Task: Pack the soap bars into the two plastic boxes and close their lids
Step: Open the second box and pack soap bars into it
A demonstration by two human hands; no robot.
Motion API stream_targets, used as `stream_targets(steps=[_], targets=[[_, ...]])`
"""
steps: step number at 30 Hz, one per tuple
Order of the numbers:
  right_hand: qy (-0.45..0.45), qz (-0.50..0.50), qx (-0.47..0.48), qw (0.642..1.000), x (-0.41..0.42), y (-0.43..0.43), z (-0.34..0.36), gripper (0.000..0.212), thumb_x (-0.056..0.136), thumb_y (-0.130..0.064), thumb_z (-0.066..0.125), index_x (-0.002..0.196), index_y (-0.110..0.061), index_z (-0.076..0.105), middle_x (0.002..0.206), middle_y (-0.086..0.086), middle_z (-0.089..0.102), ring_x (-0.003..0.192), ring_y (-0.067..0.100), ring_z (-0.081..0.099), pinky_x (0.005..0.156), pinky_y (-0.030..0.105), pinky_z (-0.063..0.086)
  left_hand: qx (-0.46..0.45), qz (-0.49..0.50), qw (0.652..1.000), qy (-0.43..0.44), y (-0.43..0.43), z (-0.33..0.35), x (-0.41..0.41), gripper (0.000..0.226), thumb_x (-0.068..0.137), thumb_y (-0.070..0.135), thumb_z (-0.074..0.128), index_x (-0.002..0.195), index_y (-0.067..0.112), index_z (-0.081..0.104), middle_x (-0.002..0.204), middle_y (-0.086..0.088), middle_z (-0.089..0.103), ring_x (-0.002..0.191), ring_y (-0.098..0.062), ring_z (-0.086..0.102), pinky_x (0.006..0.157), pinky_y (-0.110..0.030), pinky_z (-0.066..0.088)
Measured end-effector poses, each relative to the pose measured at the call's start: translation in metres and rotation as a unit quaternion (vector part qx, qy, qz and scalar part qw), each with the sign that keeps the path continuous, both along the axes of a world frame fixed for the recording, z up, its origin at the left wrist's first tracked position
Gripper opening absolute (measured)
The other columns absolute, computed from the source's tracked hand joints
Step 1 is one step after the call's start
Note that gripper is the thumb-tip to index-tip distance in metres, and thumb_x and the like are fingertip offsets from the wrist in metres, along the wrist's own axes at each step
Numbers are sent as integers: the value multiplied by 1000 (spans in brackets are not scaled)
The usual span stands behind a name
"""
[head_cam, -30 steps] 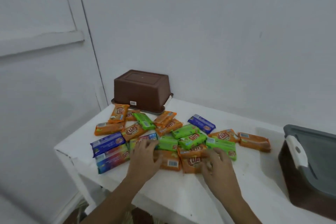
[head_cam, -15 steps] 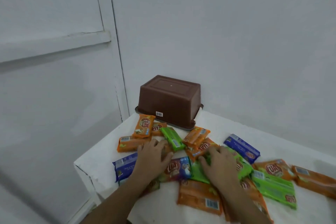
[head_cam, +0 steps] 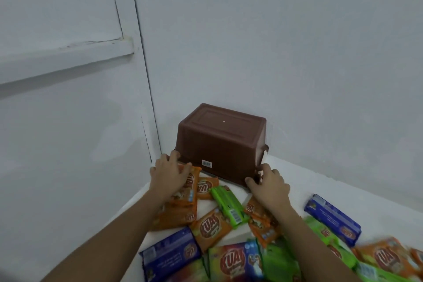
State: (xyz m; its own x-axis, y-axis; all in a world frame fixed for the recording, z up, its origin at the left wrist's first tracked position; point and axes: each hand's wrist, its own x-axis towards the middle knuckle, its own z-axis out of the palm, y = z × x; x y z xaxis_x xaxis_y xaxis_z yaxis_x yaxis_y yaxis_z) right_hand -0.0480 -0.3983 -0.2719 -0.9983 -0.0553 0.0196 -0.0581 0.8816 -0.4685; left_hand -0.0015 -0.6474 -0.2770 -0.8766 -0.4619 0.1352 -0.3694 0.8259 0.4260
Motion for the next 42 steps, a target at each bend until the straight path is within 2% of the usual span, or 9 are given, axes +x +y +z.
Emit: stream_targets(steps=[6, 9, 12, 16, 20, 25, 30, 35, 42], targets=[[-50, -3, -179, 983, -21, -12, 2, 84, 67, -41, 76, 137, -28, 31, 121, 10, 49, 111, 31, 54, 95, 45, 45, 162, -52, 985, 19, -52, -7, -49, 76, 83, 53, 64, 142, 17, 32, 138, -18, 45, 127, -35, 44, 99, -44, 41], [-37, 12, -266, 963, -22, -17, 1, 94, 68, -23, 80, 143, -29, 24, 128, 4, 49, 116, 22, 53, 96, 39, 46, 278, -128, 951, 34, -69, -6, -61, 74, 80, 43, 72, 140, 26, 33, 142, -9, 46, 130, -28, 44, 102, -41, 40], [-31, 29, -312, 949, -20, -26, 2, 92, 76, -10, 76, 145, -32, 19, 126, -3, 50, 114, 11, 52, 82, 18, 47, 336, -169, 925, 62, -78, -3, -71, 65, 79, 37, 74, 130, 40, 35, 133, -2, 55, 119, -19, 53, 96, -36, 46], [9, -3, -345, 938, -16, -34, 13, 71, 81, -15, 73, 130, -45, 32, 120, -5, 59, 95, 1, 64, 71, 15, 53, 359, -190, 907, 108, -84, 6, -81, 66, 79, 36, 75, 135, 35, 40, 127, -1, 58, 116, -14, 53, 94, -31, 44], [45, -35, -357, 932, -9, -43, 37, 54, 82, -23, 73, 121, -43, 42, 103, -16, 62, 81, -12, 63, 61, 6, 48, 413, -217, 876, 121, -95, 20, -90, 79, 62, 58, 76, 133, 38, 47, 124, 4, 62, 116, -13, 57, 99, -39, 48], [68, -57, -352, 932, -8, -42, 67, 43, 87, -42, 64, 126, -49, 45, 105, -17, 64, 94, 0, 63, 71, 18, 49, 428, -273, 849, 148, -99, 45, -94, 64, 74, 37, 74, 133, 33, 51, 112, 1, 68, 108, -15, 62, 94, -35, 51], [9, -74, -380, 922, -7, -36, 91, 22, 96, -51, 37, 114, -47, 48, 108, -21, 56, 97, 1, 54, 86, 30, 42, 443, -295, 830, 169, -103, 67, -90, 70, 70, 43, 80, 131, 25, 52, 115, 7, 61, 105, -9, 59, 76, -16, 53], [-69, -126, -373, 917, -12, -34, 101, 71, 74, -79, 13, 126, -43, 44, 119, -3, 50, 112, 28, 51, 104, 55, 38, 457, -288, 827, 153, -108, 71, -96, 61, 65, 29, 85, 120, 21, 60, 114, 2, 65, 108, -18, 60, 89, -38, 54], [-93, -173, -397, 897, -19, -33, 87, 101, 62, -88, 9, 136, -27, 41, 120, 9, 54, 110, 33, 56, 92, 54, 48, 457, -277, 832, 146, -109, 58, -105, 62, 73, -11, 73, 120, 26, 58, 114, 4, 66, 105, -16, 61, 91, -44, 52]])
